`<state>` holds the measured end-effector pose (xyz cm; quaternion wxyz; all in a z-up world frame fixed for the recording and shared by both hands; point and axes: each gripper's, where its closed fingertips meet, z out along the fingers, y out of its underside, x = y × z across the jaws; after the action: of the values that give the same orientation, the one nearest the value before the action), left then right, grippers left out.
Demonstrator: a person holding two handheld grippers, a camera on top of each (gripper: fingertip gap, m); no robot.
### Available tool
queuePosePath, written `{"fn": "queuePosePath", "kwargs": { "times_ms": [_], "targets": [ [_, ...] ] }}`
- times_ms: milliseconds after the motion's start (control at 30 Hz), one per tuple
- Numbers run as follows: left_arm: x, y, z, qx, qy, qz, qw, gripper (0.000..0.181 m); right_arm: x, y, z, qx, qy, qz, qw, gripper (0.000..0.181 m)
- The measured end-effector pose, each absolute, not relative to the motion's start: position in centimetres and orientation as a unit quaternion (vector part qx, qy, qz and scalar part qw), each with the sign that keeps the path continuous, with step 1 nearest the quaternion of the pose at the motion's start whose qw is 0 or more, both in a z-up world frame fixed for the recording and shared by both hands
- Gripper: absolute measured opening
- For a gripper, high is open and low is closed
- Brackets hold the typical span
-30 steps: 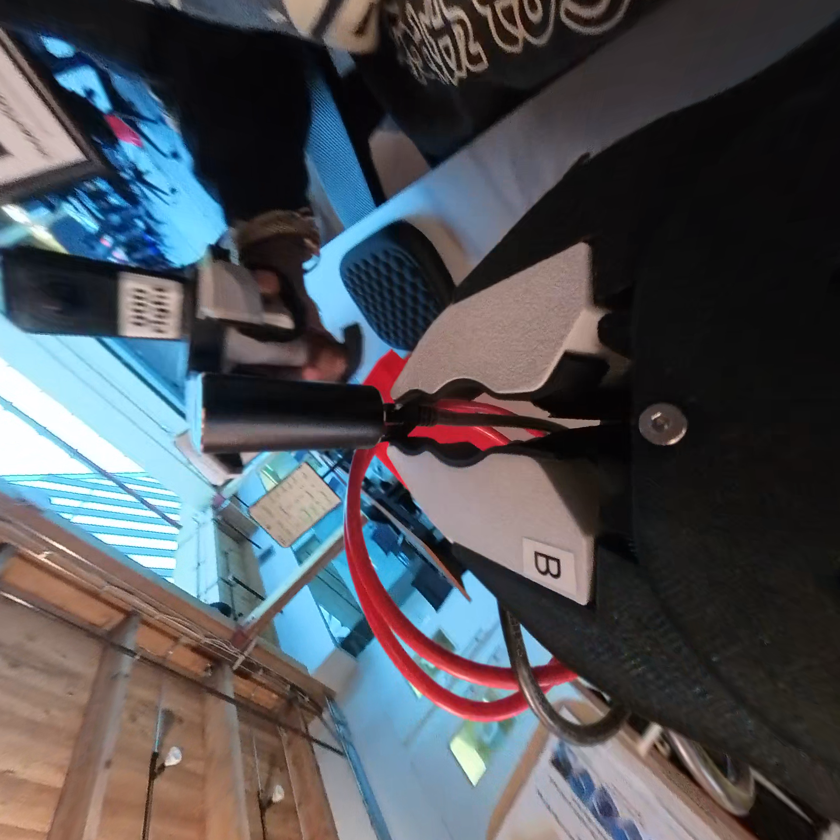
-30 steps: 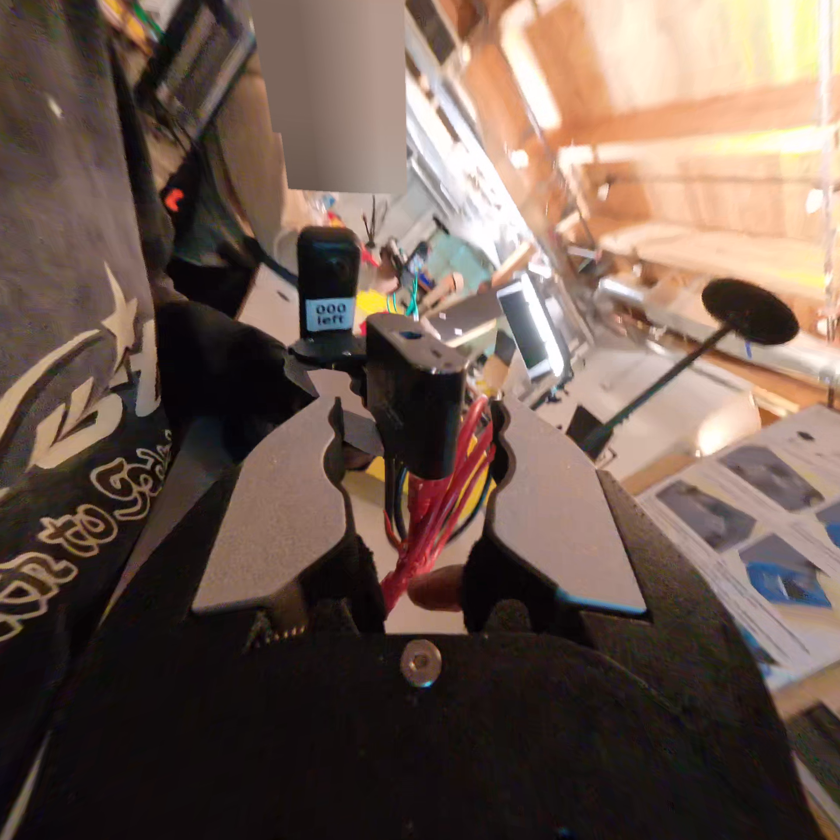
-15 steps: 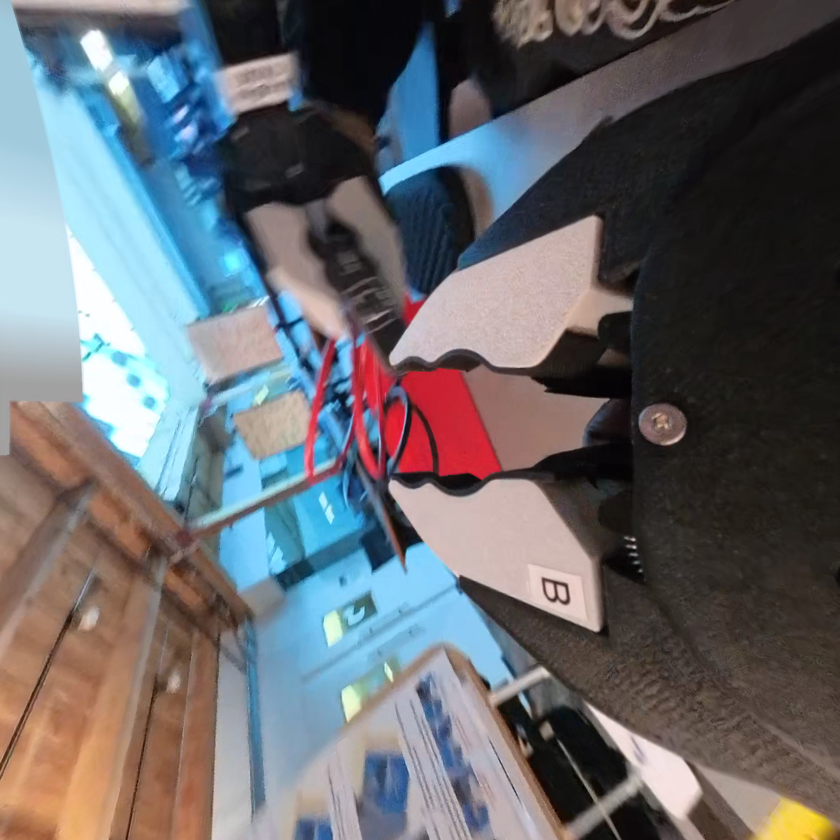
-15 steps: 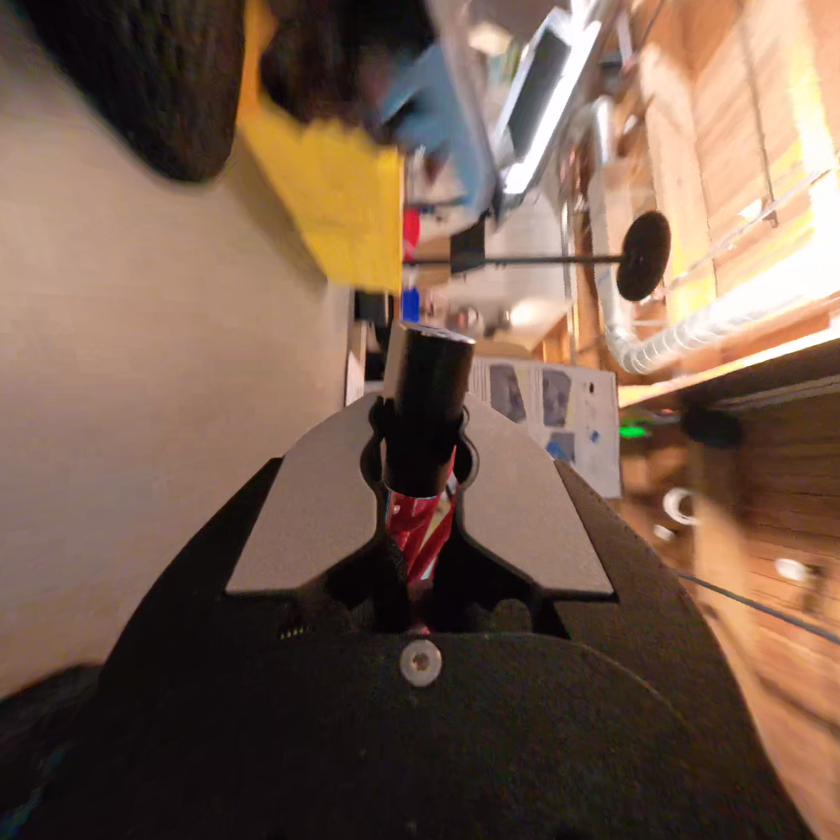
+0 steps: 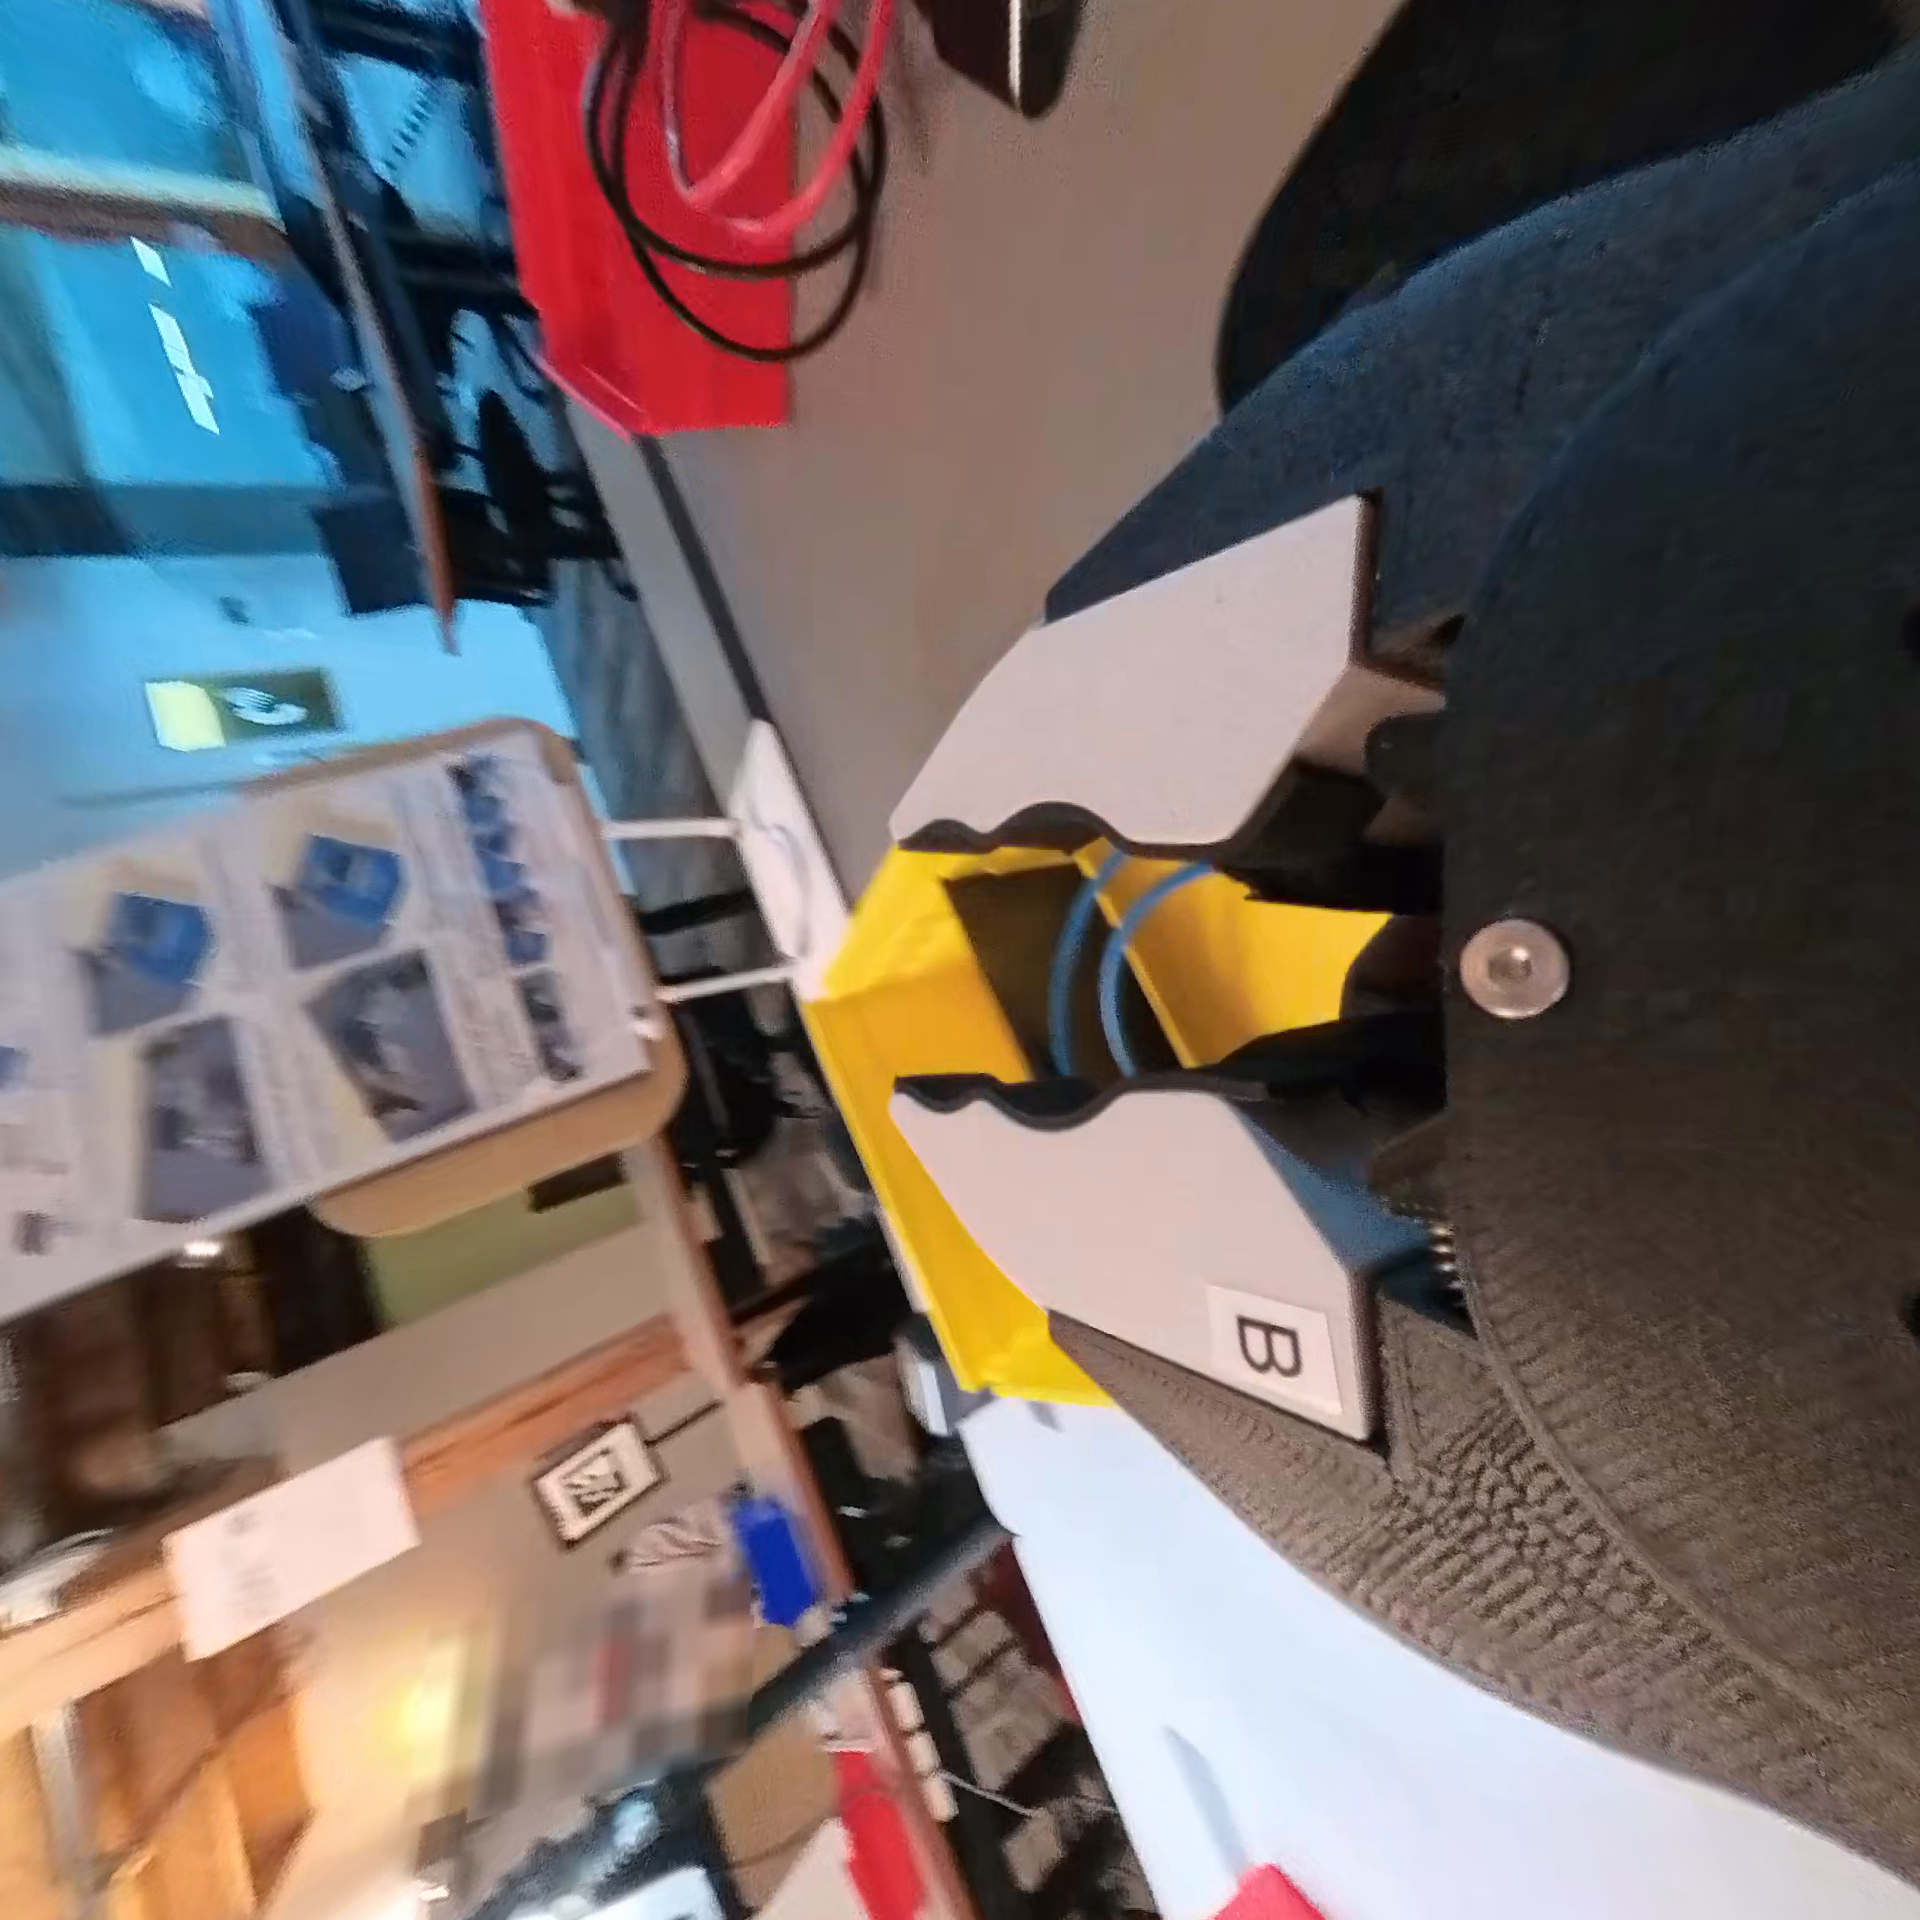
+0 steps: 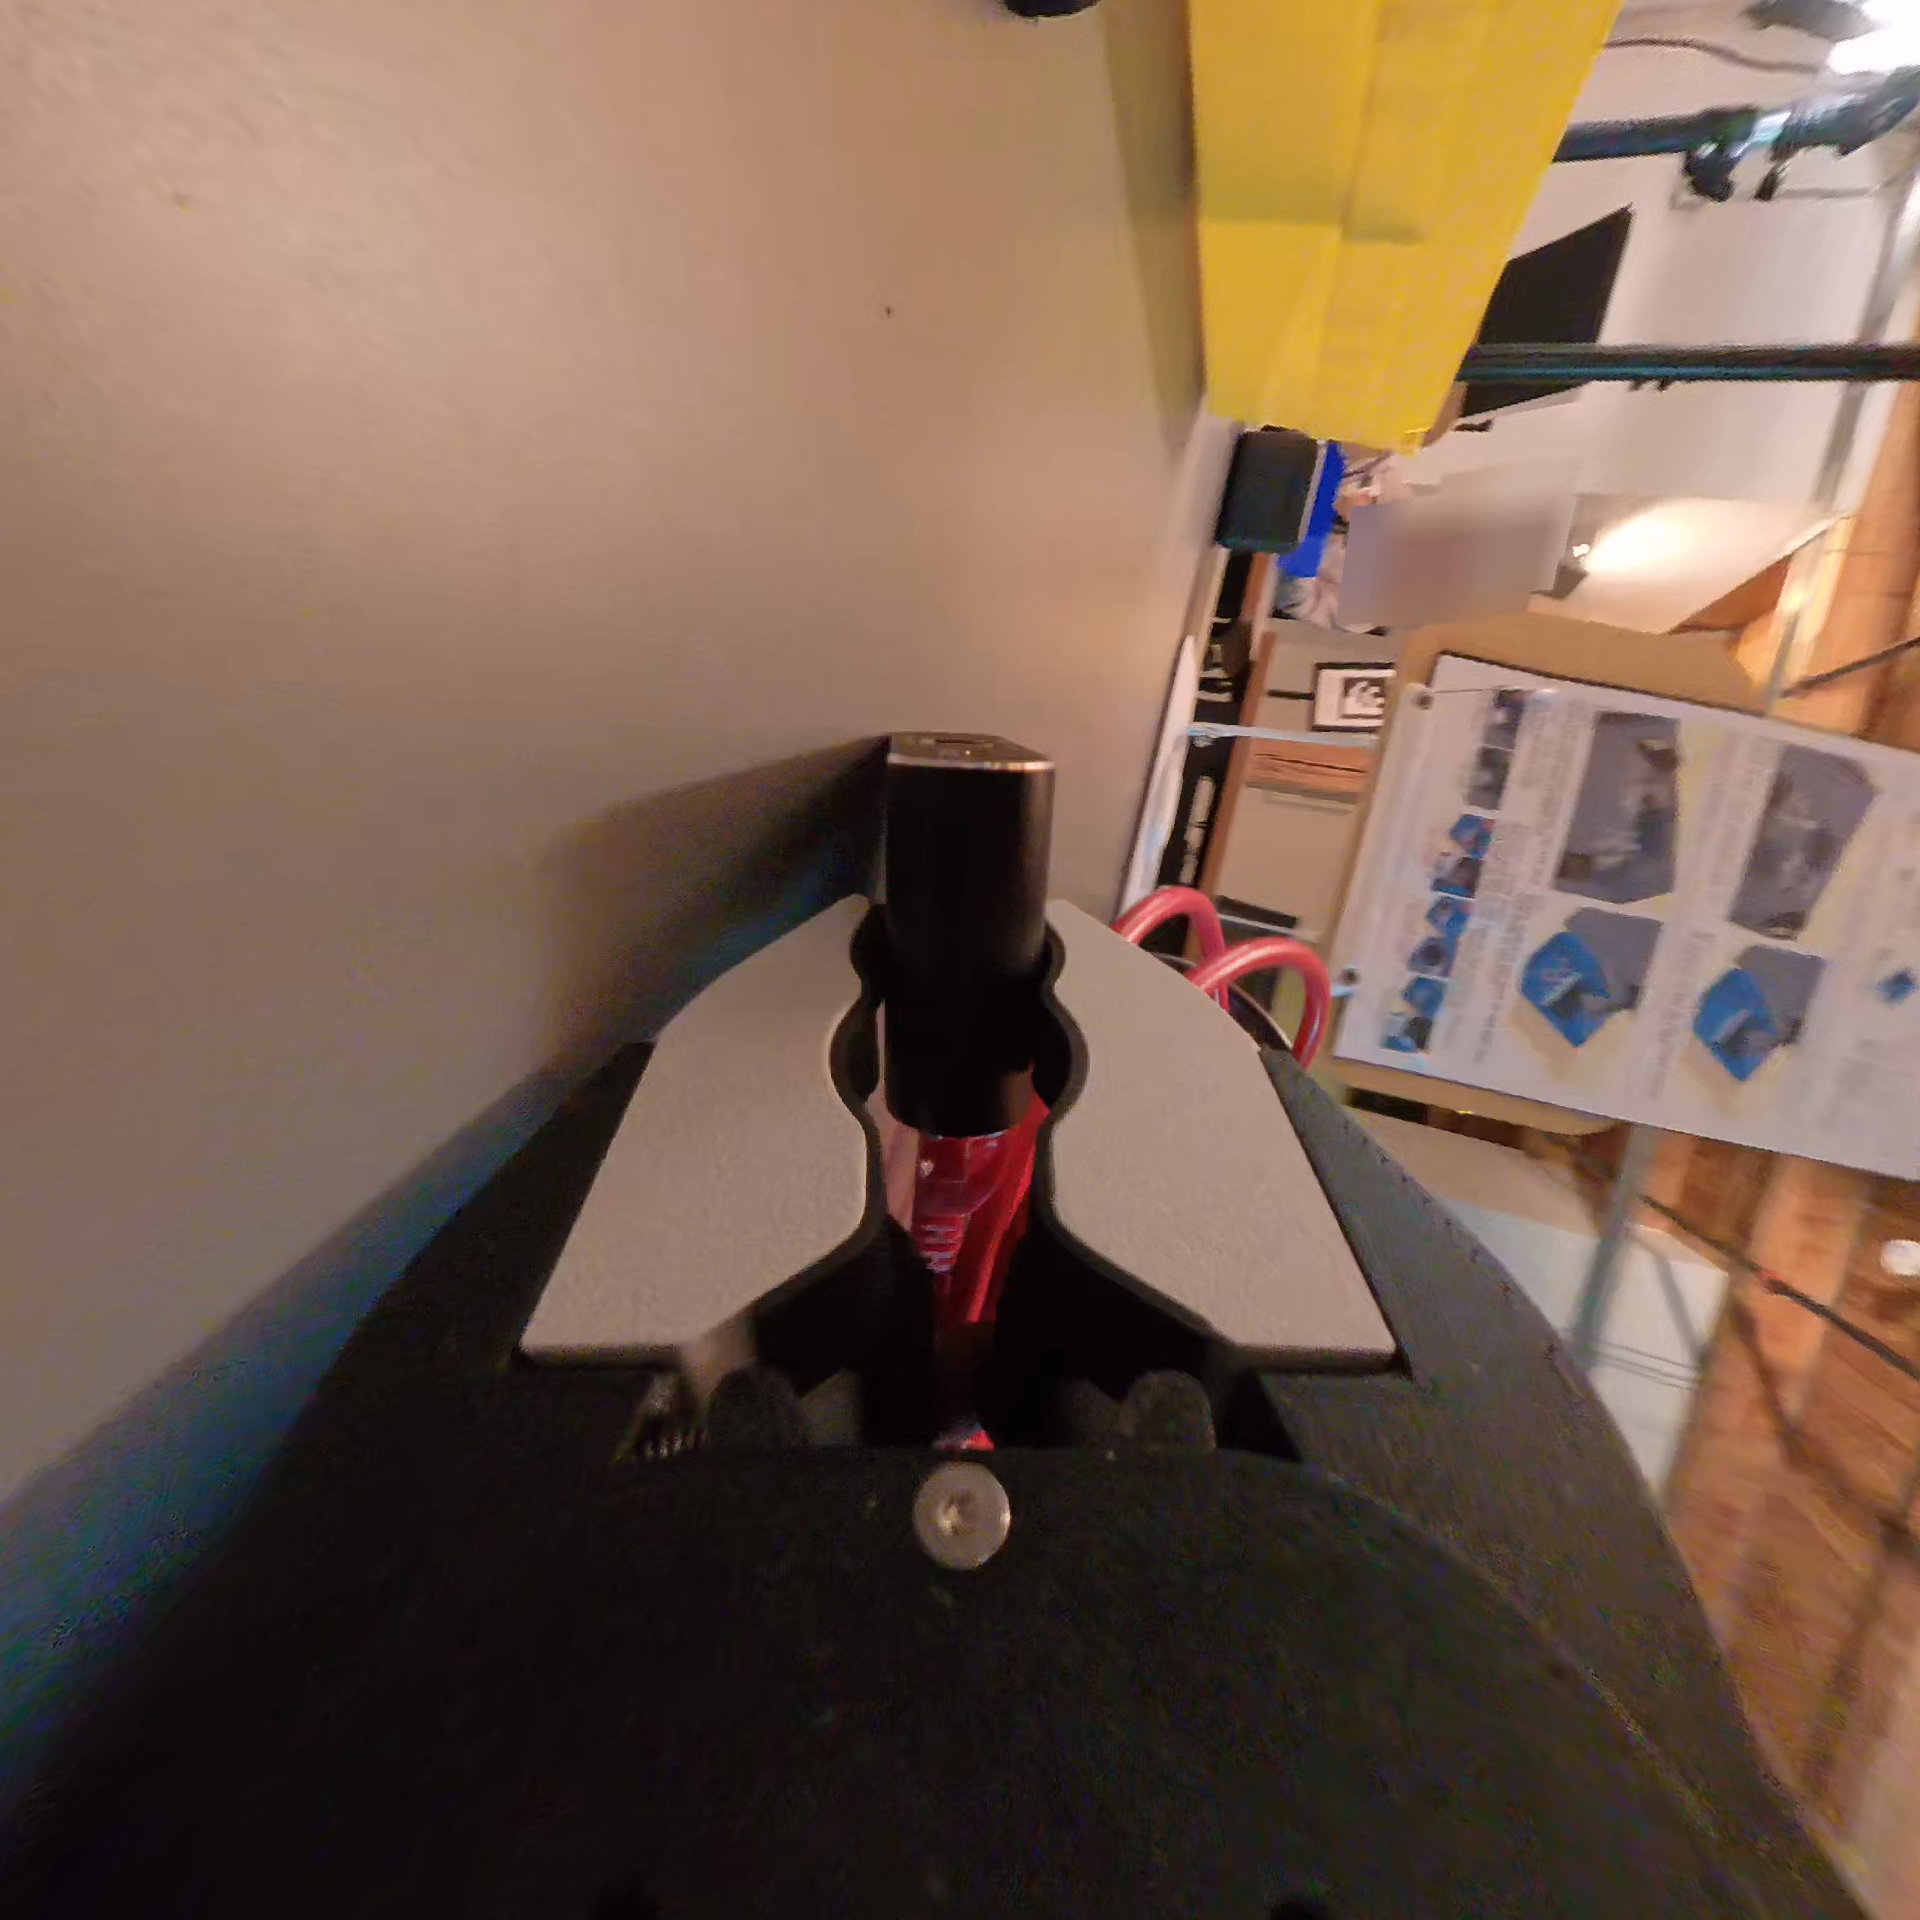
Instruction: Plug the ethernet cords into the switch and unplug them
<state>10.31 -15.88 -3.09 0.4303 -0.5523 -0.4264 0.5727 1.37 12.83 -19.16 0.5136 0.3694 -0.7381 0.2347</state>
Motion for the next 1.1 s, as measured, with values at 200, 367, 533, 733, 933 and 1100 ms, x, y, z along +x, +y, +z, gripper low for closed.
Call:
{"fn": "queuePosePath", "kwargs": {
  "times_ms": [200, 367, 533, 733, 933, 1100],
  "targets": [
    [9.7, -18.9, -8.7, -0.632, -0.492, 0.507, 0.318, 0.041, 2.1, 13.4, -18.8, 0.303, -0.805, 0.314, 0.403, 0.062],
    [8.5, -23.0, -11.3, -0.7, -0.5, 0.484, 0.161, 0.047, 4.4, 14.0, -15.8, 0.264, -0.803, 0.441, 0.3, 0.082],
    [6.4, -25.7, -14.5, -0.732, -0.524, 0.43, 0.063, 0.05, 6.2, 15.0, -11.7, 0.235, -0.753, 0.562, 0.25, 0.078],
    [4.6, -28.2, -17.1, -0.754, -0.511, 0.411, -0.041, 0.046, 6.1, 15.7, -10.2, 0.229, -0.733, 0.581, 0.268, 0.075],
    [3.9, -29.0, -17.4, -0.753, -0.511, 0.404, -0.097, 0.04, 6.6, 15.6, -9.8, 0.238, -0.724, 0.582, 0.282, 0.072],
    [4.2, -30.2, -18.4, -0.743, -0.527, 0.385, -0.144, 0.035, 6.8, 15.7, -9.7, 0.247, -0.719, 0.578, 0.296, 0.069]
  ]
}}
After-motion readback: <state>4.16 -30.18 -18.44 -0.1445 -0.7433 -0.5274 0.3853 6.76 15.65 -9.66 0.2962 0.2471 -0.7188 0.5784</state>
